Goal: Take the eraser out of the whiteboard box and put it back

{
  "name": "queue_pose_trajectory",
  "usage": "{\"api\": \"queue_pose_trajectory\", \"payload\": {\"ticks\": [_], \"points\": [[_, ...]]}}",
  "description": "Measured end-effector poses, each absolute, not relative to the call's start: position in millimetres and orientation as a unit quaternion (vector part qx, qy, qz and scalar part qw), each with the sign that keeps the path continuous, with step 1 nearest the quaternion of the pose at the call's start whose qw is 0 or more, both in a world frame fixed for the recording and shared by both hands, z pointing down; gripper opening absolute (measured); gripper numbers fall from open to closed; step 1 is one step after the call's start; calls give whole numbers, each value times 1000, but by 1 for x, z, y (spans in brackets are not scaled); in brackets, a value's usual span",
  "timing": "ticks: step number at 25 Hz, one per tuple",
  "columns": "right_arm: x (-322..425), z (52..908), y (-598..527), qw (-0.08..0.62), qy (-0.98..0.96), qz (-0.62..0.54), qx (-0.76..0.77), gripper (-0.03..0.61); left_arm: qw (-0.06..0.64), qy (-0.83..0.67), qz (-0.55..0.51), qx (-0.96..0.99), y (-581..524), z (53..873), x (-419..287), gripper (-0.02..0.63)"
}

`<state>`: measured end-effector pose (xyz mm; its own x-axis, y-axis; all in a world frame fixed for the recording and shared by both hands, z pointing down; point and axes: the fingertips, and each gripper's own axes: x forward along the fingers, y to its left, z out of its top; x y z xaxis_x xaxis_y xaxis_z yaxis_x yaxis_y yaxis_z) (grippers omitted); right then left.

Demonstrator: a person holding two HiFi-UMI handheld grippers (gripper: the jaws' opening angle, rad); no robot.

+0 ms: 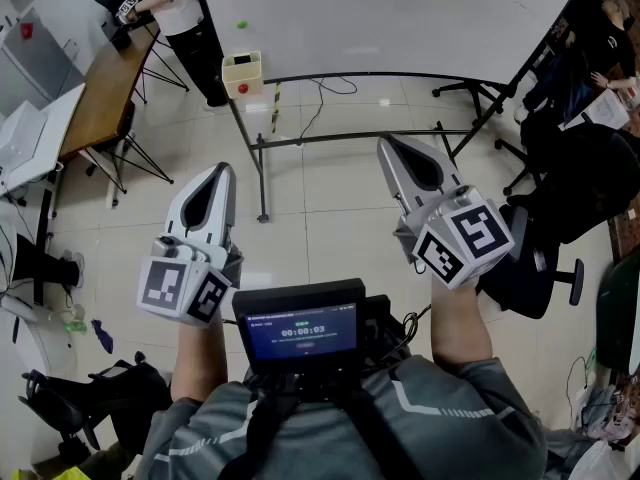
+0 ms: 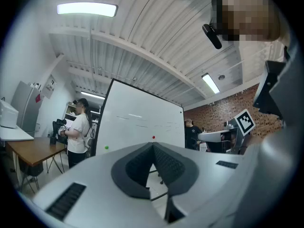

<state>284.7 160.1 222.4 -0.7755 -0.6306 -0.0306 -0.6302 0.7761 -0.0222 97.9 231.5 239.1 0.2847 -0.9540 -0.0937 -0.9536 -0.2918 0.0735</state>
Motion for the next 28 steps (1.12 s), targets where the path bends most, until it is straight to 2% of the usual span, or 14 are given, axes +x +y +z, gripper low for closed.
{"api": "queue_pose_trajectory", "payload": {"ticks": [7,12,28], "points": [[209,234,165,18,943,-15,-331,25,3,-595,-54,802,235,245,26,32],[187,235,143,17,947,-13,-320,25,5,-597,-55,800,211,248,10,32],[125,225,-46,43,960,-25,-274,25,-9,-628,-42,777,27,232,-48,32]]}}
